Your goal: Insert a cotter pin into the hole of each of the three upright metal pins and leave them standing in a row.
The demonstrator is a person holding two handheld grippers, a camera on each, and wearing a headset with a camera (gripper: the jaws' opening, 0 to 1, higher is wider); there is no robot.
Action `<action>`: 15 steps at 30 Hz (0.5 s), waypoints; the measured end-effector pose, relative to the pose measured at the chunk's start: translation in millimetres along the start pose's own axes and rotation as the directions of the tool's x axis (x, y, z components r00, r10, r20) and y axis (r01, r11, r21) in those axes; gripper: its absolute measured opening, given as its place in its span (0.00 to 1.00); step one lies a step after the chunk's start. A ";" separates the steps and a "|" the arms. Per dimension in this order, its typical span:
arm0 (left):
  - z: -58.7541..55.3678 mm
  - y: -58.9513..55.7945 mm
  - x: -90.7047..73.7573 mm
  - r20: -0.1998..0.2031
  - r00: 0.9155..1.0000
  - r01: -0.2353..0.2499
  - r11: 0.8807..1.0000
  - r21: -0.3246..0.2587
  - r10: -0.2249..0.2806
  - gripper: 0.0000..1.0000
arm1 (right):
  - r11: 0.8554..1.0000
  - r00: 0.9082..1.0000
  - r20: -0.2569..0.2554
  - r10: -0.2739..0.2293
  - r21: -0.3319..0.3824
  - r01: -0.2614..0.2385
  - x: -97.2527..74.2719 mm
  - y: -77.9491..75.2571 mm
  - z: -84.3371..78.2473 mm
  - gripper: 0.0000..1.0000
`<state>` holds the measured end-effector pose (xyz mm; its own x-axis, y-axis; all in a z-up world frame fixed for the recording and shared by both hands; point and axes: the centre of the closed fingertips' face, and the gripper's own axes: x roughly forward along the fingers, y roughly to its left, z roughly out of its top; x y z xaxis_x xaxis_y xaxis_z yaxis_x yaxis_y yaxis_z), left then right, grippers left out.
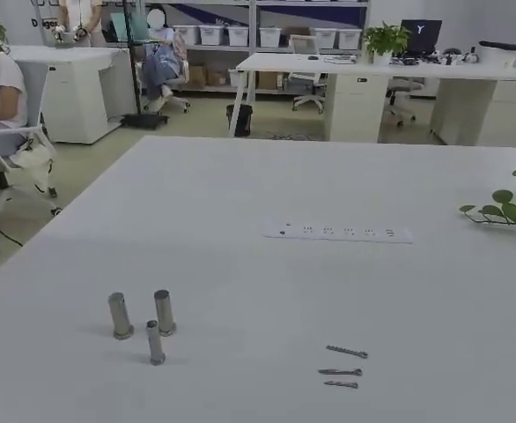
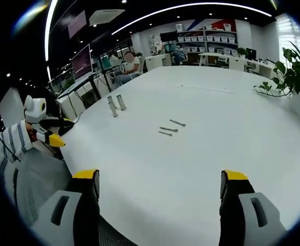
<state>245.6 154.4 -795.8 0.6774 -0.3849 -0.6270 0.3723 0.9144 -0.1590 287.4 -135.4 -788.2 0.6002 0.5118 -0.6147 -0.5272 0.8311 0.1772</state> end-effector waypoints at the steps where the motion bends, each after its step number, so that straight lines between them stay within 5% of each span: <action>1: -0.4 -0.1 0.1 -0.002 1.000 0.001 1.000 0.000 -0.001 0.99 | 1.000 1.000 -0.007 0.000 0.002 0.000 0.3 -0.2 -1.0 1.00; 12: 0.8 10.4 -0.1 -0.002 1.000 -0.007 1.000 -0.013 0.007 0.99 | 1.000 1.000 -0.023 -0.008 0.000 0.008 1.4 -2.0 -1.4 1.00; 15: 4.1 17.2 -0.6 0.021 0.999 -0.026 0.998 -0.056 0.027 0.99 | 1.000 0.999 -0.033 -0.008 -0.004 0.008 1.6 -2.1 -2.2 1.00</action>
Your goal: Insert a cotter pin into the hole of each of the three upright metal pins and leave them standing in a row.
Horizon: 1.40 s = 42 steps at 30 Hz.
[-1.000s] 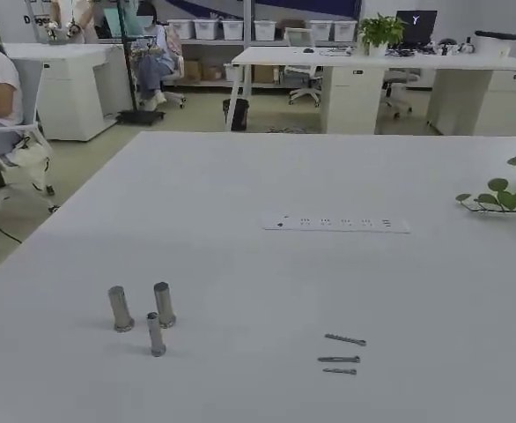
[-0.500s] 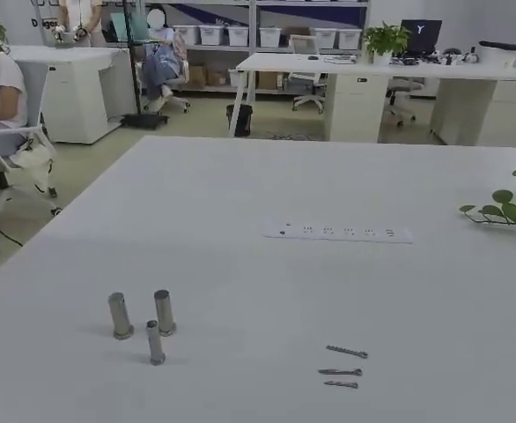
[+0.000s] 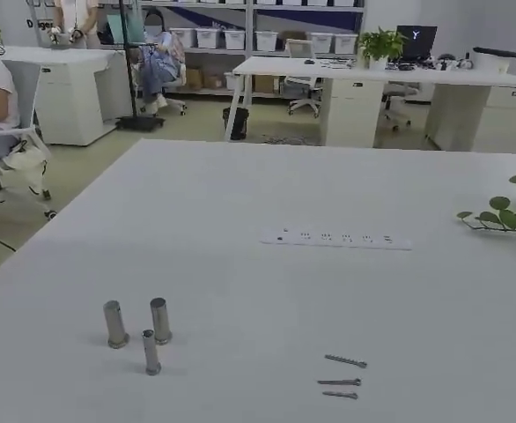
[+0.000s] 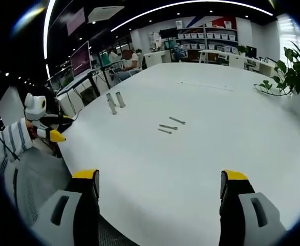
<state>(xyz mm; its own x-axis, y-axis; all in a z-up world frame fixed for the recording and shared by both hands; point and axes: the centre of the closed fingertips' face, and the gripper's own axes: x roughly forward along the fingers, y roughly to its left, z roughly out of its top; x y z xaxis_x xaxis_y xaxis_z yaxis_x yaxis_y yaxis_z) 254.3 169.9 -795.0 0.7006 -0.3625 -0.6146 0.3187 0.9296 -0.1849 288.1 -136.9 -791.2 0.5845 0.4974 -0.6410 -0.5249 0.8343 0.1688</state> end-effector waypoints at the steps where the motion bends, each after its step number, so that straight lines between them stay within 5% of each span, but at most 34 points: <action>1: 2.2 0.6 -0.3 0.016 1.000 0.001 1.000 -0.017 -0.001 0.99 | 1.000 1.000 -0.005 -0.003 -0.006 0.003 -0.1 -0.2 -0.6 1.00; 14: 12.4 17.0 -5.5 0.040 0.999 -0.030 0.999 -0.034 0.032 0.99 | 1.000 1.000 -0.029 -0.006 -0.024 0.006 1.6 1.4 4.1 1.00; 27: 16.3 23.8 3.7 -0.006 0.999 -0.042 0.999 0.010 0.042 0.99 | 1.000 0.999 -0.037 -0.022 -0.011 0.022 3.6 -2.2 4.7 0.99; 42: 47.3 21.6 27.3 0.020 1.000 -0.019 0.999 0.037 0.018 0.99 | 1.000 0.999 -0.040 -0.007 0.005 0.007 10.1 1.7 4.2 0.99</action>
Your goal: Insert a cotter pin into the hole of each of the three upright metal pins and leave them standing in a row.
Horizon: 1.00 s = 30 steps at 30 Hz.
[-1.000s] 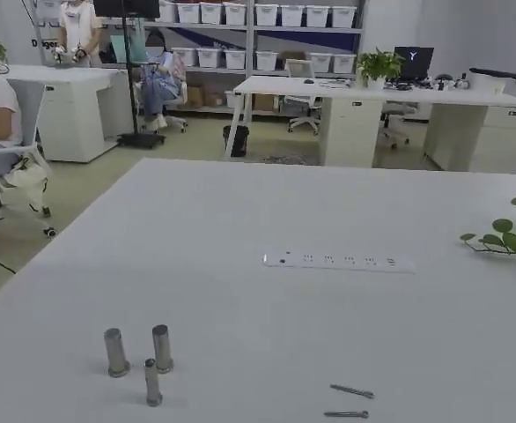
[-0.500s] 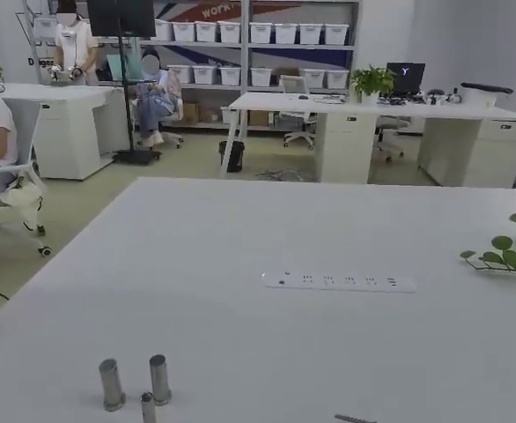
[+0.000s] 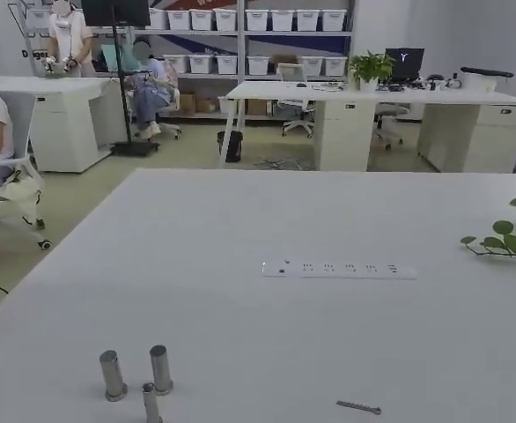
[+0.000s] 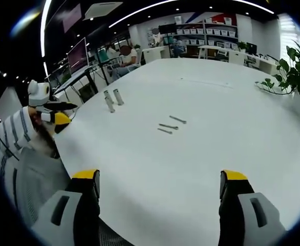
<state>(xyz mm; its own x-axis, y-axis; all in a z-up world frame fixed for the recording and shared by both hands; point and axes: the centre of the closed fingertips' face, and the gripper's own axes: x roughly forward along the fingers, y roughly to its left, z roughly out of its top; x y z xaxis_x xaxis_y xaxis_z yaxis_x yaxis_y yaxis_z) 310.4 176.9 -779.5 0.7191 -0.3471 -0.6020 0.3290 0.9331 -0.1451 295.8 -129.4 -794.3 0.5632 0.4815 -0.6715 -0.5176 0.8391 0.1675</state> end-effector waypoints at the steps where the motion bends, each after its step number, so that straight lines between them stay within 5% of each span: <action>1: 0.7 0.4 1.5 -0.001 1.000 -0.002 1.000 0.002 0.002 0.99 | 1.000 1.000 0.001 0.000 -0.002 0.000 0.0 -0.7 0.3 0.99; 15: 18.3 5.0 32.5 0.011 1.000 -0.007 1.000 0.028 0.007 0.99 | 1.000 1.000 -0.005 -0.016 0.010 0.016 0.9 -5.4 -1.9 0.98; 18: 23.5 5.5 35.5 0.023 1.000 0.015 1.000 0.002 -0.015 0.84 | 0.999 0.999 -0.005 -0.035 0.016 0.035 0.0 -8.4 -2.4 0.98; 22: 29.0 10.1 41.3 0.047 0.999 0.015 1.000 -0.019 -0.014 0.87 | 0.999 0.999 -0.004 -0.038 0.028 0.038 -0.4 -9.6 -1.9 0.98; 30: 35.2 22.9 50.7 0.075 0.997 -0.006 1.000 -0.017 0.007 0.77 | 0.998 0.999 -0.001 -0.052 0.020 0.052 -1.4 -8.5 2.6 0.98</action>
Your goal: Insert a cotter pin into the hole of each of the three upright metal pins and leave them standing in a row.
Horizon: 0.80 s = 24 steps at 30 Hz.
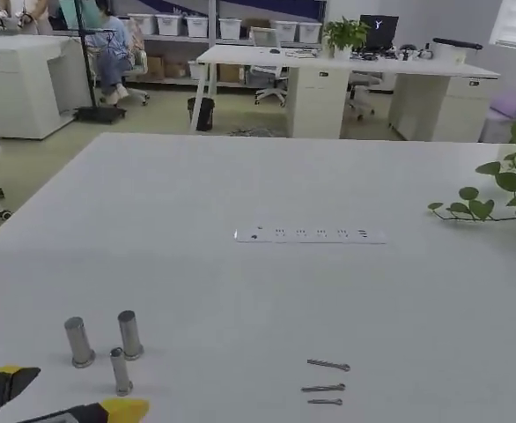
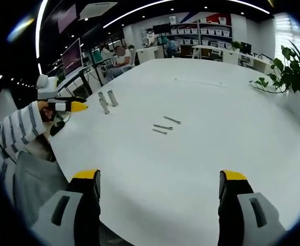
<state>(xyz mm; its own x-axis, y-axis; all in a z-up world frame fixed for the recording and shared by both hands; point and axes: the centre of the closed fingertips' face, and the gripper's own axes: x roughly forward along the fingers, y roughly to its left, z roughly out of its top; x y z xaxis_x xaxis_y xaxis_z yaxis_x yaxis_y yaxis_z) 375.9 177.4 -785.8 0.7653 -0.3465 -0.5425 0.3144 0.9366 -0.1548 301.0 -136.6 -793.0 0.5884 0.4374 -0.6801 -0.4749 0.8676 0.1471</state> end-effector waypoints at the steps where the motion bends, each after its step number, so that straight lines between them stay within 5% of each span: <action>1: 0.4 1.6 1.5 0.004 1.000 -0.002 1.000 0.001 0.002 0.76 | 1.000 1.000 -0.003 -0.002 -0.002 0.002 0.1 0.7 0.2 0.98; 10: 1.3 12.2 16.4 0.010 1.000 0.004 1.000 0.010 -0.005 0.69 | 1.000 0.999 -0.038 -0.002 -0.030 0.001 2.6 7.3 -1.9 0.98; 16: 12.5 15.0 24.8 0.072 0.997 0.008 0.995 0.096 -0.014 0.62 | 0.999 0.998 -0.060 -0.003 -0.033 0.001 4.2 9.4 -7.5 0.98; 24: 6.6 16.2 37.8 0.051 0.998 0.020 0.992 0.128 -0.027 0.56 | 1.000 0.998 -0.059 -0.017 -0.024 0.016 2.7 11.9 -10.5 0.97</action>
<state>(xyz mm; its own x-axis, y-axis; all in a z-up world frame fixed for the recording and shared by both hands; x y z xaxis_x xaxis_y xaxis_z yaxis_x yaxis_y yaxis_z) 413.6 179.1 -803.3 0.7842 -0.3736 -0.4954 0.3989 0.9151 -0.0587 290.1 -127.6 -800.7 0.5566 0.4074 -0.7240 -0.4811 0.8686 0.1189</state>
